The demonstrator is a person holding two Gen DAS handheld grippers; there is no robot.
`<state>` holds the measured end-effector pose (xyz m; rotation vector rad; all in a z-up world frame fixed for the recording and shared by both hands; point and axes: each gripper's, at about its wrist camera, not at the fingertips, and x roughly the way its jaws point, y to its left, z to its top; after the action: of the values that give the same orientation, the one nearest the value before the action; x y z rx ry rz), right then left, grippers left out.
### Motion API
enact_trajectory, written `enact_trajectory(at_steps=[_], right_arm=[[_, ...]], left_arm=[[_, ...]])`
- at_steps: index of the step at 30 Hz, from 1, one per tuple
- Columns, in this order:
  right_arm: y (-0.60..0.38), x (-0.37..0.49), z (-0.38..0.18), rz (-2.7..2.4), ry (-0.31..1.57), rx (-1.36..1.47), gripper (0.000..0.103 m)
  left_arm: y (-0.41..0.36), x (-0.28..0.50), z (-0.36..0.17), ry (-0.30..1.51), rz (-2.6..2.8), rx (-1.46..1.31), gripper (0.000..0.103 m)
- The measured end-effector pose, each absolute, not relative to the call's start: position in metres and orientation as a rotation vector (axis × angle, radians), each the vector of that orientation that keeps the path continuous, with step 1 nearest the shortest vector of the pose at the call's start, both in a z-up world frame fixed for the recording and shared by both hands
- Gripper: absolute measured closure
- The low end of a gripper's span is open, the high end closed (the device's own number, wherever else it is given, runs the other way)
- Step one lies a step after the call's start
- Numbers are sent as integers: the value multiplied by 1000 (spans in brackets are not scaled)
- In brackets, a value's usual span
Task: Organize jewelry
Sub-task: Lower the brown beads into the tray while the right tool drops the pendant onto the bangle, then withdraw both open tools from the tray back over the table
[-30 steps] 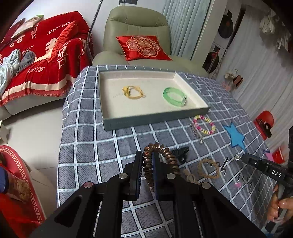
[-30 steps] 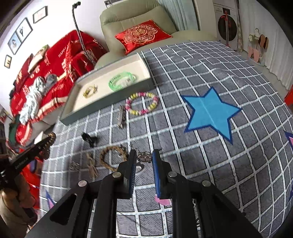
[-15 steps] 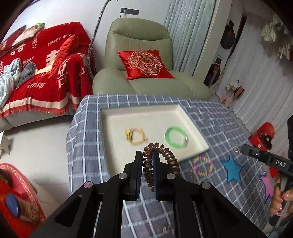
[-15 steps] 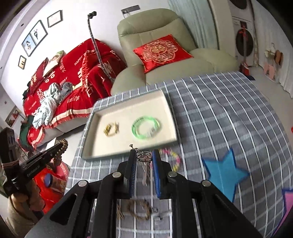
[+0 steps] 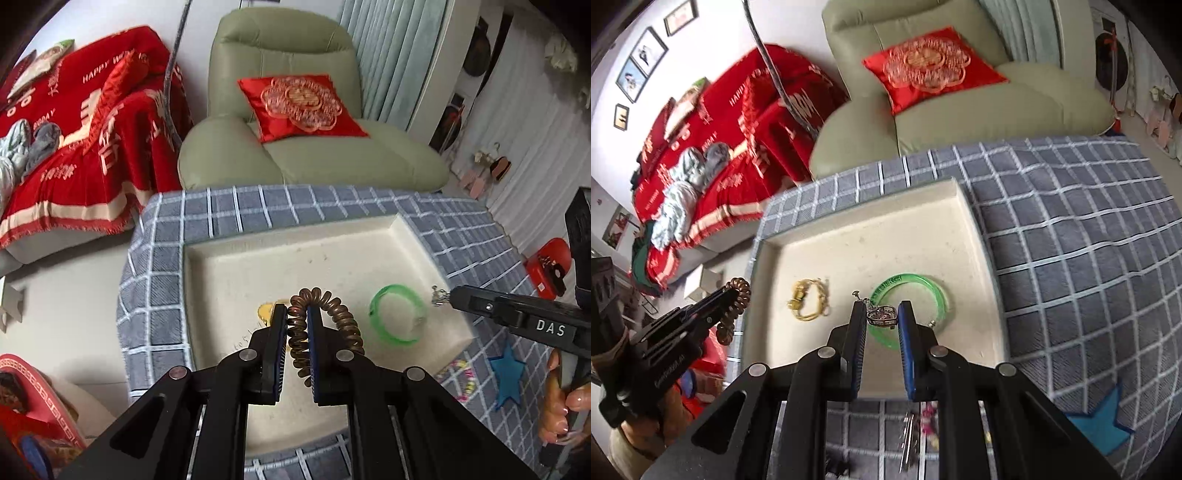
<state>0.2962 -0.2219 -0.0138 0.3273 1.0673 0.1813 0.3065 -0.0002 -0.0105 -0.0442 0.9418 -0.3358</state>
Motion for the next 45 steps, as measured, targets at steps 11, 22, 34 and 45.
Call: enact_trajectory(at_steps=[11, 22, 34, 45], right_arm=[[-212, 327, -77, 148, 1143, 257, 84], [-215, 342, -84, 96, 1110, 235, 83], [-215, 328, -63, 145, 1054, 315, 36], [-224, 296, -42, 159, 993, 396, 36]], left_arm=[[-19, 321, -65, 977, -286, 24, 76], [-24, 324, -75, 932, -207, 115, 76], [-21, 317, -72, 907, -206, 95, 76], [-16, 310, -65, 873, -197, 62, 76]])
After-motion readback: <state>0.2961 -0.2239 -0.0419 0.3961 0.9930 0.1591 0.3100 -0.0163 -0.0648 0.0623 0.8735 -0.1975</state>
